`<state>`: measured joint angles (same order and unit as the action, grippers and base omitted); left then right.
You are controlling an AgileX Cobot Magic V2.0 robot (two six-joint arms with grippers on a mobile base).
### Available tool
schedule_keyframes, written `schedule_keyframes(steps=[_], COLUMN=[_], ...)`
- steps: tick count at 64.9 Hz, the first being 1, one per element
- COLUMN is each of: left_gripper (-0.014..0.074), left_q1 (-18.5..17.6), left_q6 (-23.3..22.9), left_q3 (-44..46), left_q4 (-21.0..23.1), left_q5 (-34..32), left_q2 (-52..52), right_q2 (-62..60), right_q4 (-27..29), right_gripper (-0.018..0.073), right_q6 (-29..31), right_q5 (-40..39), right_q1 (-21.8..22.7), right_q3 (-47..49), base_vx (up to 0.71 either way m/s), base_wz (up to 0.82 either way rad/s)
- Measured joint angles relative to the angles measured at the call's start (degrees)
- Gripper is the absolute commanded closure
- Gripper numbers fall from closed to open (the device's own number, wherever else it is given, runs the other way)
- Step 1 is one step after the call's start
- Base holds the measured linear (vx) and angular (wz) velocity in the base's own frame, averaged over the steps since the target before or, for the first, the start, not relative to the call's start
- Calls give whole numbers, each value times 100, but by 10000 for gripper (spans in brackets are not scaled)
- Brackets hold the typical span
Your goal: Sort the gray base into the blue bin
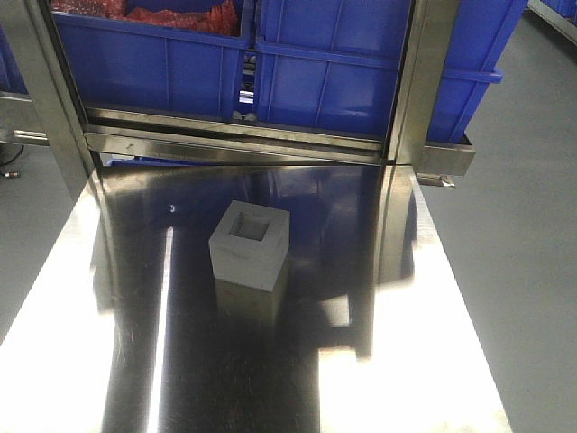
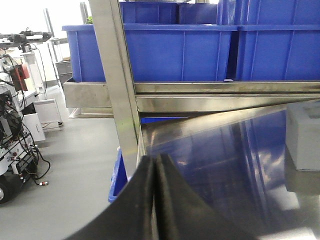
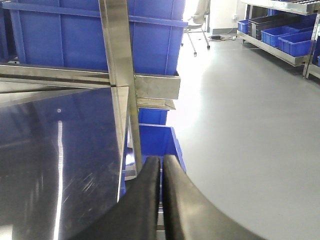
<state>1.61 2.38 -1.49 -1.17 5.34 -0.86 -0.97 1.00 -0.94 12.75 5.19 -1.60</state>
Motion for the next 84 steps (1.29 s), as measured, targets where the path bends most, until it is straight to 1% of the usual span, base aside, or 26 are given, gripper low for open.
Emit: schedule_keyframes(steps=[74,84], left_gripper=[603,603], left_q1=[0,0], left_q6=[0,-25], left_q3=[0,58], left_q4=[0,0], left_q5=[0,-157], left_q2=[0,0], right_q2=[0,0], right_q4=[0,0], right_gripper=[564,564], right_q6=[0,0], right_q5=[0,0], right_q1=[0,0], right_q3=[0,0], base_vx=[0,0], base_wz=[0,0])
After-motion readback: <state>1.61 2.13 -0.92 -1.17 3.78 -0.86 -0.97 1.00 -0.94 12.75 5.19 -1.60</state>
